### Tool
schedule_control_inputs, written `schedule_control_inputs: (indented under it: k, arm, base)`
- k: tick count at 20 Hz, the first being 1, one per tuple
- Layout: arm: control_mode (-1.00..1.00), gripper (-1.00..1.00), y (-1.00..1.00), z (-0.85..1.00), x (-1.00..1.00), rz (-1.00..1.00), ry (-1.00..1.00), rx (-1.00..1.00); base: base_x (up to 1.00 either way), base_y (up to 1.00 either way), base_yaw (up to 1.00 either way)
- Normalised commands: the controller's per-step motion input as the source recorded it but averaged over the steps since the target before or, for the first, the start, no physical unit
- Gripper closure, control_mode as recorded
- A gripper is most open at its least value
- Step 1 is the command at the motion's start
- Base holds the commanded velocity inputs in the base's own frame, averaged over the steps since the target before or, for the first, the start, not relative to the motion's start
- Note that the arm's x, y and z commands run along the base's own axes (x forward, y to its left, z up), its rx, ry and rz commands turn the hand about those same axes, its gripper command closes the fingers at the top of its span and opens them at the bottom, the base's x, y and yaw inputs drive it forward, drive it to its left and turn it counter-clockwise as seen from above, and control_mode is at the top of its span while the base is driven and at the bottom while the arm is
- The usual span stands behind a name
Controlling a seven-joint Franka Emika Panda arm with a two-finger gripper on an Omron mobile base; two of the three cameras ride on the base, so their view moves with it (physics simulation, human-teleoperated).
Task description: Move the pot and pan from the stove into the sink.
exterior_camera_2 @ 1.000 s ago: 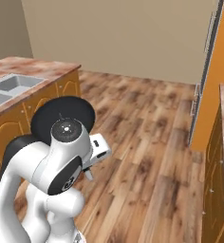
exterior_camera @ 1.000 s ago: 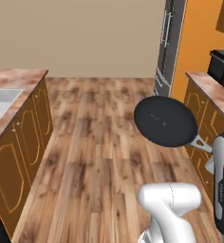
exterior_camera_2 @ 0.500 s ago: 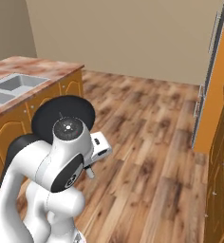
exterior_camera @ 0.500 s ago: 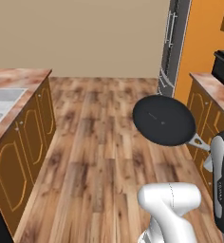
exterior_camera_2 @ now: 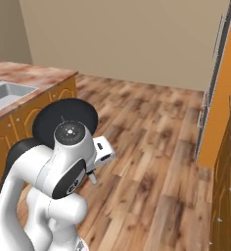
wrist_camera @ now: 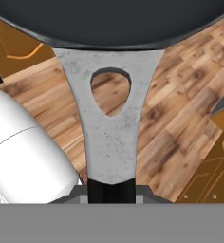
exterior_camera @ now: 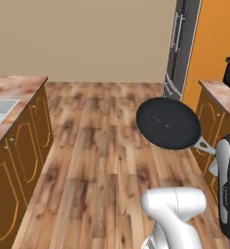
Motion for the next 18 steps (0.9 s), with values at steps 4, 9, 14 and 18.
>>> schedule_control_inputs:
  k: [4, 9, 14, 18]
  arm:
    - [1.00, 1.00, 0.00, 0.00, 0.00, 0.00, 0.00, 0.00]
    - [1.00, 1.00, 0.00, 0.00, 0.00, 0.00, 0.00, 0.00]
    - [1.00, 1.00, 0.00, 0.00, 0.00, 0.00, 0.00, 0.00]
    - [1.00, 1.00, 0.00, 0.00, 0.00, 0.00, 0.00, 0.00]
  base:
    - [0.82, -0.19, 0.00]
    - [0.85, -0.22, 0.00]
    - [0.84, -0.23, 0.00]
    - [0.86, -0.25, 0.00]
